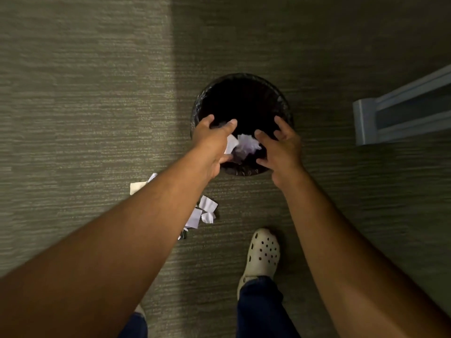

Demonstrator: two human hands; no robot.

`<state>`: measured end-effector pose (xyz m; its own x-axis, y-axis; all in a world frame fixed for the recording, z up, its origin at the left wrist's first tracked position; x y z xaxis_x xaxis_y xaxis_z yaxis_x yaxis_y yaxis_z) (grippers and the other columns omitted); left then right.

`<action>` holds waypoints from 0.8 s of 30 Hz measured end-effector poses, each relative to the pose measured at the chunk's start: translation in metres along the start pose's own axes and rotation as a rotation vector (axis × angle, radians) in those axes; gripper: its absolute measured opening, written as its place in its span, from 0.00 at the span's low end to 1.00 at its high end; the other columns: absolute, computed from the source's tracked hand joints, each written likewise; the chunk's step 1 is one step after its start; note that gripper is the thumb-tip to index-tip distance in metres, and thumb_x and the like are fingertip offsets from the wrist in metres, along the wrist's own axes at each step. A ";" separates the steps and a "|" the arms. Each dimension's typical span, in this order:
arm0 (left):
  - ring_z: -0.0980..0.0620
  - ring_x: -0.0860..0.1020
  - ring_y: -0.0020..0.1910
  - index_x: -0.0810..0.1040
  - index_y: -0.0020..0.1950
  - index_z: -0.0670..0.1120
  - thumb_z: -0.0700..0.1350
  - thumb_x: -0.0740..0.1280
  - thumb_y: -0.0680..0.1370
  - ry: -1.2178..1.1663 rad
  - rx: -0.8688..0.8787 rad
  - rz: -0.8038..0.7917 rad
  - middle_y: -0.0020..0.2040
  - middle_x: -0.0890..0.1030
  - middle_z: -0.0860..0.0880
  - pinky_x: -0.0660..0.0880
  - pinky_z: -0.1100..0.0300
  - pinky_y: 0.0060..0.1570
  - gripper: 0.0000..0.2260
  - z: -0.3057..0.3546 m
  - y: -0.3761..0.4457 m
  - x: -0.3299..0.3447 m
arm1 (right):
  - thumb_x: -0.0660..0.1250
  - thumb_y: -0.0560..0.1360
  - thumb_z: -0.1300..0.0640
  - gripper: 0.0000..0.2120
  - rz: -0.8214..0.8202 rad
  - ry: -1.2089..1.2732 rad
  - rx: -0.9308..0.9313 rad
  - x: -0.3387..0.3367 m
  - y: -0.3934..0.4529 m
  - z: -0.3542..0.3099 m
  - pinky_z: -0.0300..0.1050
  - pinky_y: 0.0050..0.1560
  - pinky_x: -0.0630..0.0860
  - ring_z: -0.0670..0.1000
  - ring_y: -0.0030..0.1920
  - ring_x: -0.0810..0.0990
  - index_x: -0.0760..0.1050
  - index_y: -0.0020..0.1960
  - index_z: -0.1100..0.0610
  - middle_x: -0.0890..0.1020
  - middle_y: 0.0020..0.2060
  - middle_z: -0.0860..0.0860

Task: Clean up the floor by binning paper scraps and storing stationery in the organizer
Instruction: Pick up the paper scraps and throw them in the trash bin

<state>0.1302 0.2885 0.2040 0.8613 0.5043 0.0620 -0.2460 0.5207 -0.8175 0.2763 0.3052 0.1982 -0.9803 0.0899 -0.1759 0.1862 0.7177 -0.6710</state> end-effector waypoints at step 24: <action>0.46 0.77 0.60 0.81 0.67 0.46 0.39 0.81 0.71 0.614 -0.027 0.170 0.65 0.77 0.42 0.76 0.50 0.63 0.25 -0.256 0.064 -0.253 | 0.79 0.69 0.42 0.48 -0.412 -1.254 -0.152 0.100 -0.003 0.328 0.64 0.70 0.74 0.65 0.79 0.58 0.56 0.81 0.41 0.51 0.82 0.55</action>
<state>0.0105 0.0181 -0.0100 0.9109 0.0877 -0.4031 -0.3977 0.4468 -0.8014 0.1997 0.0857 -0.0537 -0.2230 -0.7862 -0.5763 -0.1973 0.6153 -0.7632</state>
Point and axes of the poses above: each hand's wrist, its own y-axis towards the middle knuckle, its own x-axis out of the palm, z = x × y, the point moved 1 cm from there along y, towards the middle knuckle
